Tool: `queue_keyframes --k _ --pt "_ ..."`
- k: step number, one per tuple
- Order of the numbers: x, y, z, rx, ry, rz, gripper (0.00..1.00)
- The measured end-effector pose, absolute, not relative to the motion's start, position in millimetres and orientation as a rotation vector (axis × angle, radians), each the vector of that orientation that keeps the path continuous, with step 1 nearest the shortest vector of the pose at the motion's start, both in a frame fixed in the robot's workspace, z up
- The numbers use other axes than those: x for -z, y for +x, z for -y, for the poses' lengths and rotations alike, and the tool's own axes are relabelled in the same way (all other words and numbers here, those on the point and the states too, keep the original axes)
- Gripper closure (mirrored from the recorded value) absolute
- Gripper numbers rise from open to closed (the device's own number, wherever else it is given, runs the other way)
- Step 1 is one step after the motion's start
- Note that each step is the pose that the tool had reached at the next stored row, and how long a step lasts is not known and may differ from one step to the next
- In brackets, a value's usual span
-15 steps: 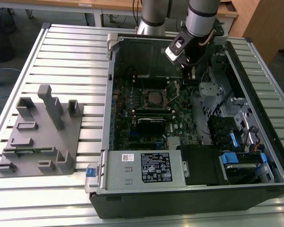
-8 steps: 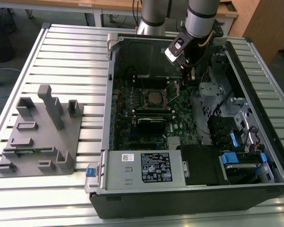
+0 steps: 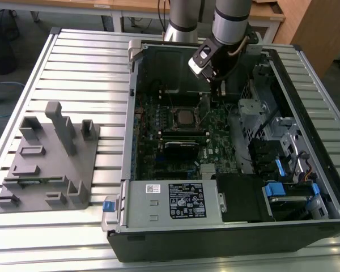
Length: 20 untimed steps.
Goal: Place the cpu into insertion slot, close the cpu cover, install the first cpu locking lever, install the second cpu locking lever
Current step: 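Close the cpu cover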
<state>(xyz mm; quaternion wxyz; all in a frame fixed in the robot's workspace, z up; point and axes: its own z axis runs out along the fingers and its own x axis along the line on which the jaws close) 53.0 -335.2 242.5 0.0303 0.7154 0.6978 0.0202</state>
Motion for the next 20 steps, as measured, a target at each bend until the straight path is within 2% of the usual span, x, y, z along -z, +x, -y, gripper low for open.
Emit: queue_keyframes --k 20 --pt "-239 4 334 -0.079 2.195 -2.141 0.89"
